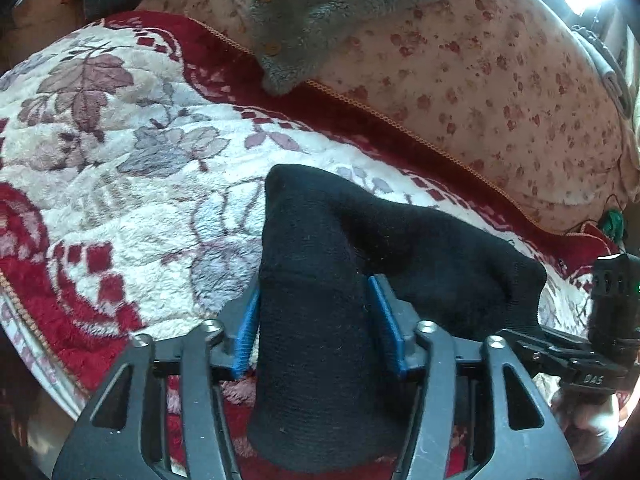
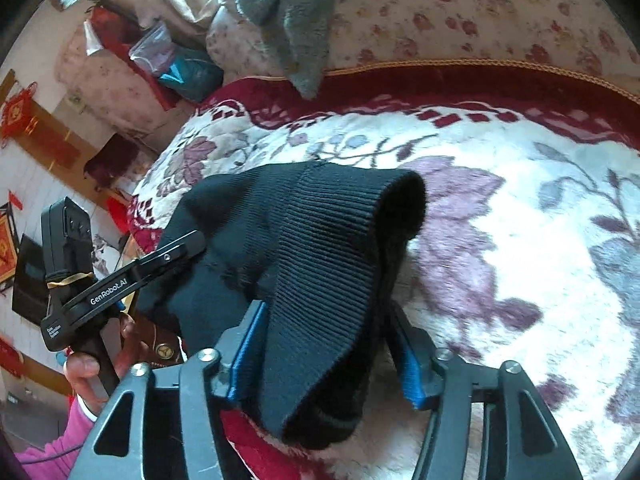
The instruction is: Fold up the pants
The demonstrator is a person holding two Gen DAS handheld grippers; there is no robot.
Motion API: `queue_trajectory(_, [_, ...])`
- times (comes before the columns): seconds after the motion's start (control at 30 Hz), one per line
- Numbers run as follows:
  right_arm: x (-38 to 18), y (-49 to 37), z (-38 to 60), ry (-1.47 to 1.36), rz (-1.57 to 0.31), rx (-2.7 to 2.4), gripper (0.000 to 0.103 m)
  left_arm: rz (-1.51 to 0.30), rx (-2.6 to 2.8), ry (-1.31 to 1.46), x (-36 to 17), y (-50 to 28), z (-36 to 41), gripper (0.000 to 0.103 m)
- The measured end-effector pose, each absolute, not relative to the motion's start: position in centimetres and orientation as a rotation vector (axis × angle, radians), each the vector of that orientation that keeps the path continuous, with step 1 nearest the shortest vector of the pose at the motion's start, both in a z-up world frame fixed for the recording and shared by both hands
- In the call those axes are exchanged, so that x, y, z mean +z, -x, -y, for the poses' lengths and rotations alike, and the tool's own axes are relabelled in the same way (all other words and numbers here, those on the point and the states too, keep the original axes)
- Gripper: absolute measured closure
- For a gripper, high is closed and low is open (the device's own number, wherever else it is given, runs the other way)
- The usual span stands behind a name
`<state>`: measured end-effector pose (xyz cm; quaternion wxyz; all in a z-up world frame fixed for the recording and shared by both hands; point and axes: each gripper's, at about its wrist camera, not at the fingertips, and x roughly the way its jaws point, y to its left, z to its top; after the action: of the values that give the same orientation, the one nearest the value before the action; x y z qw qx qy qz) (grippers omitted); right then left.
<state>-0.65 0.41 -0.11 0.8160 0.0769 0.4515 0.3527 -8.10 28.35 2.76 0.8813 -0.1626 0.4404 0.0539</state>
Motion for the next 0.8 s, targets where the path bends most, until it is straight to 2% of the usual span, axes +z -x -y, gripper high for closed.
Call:
queue_trajectory(0.2, [2.5, 2.0, 1.2, -0.115, -0.919, 0.682, 0.045, -0.905, 0.206, 0.312, 4.4, 9.4, -28.5, 0.044])
queue_trajectory(0.5, [8.6, 6.2, 0.1, 0.086, -0.674, 0.608, 0.045, -0.784, 0.28, 0.196, 7.9, 11.9, -25.4, 0.044])
queue_trajectory(0.8, [8.9, 7.6, -3.0, 0.09, -0.605, 0.638, 0.045, -0.76, 0.291, 0.215, 8.5, 13.4, -23.4, 0.044])
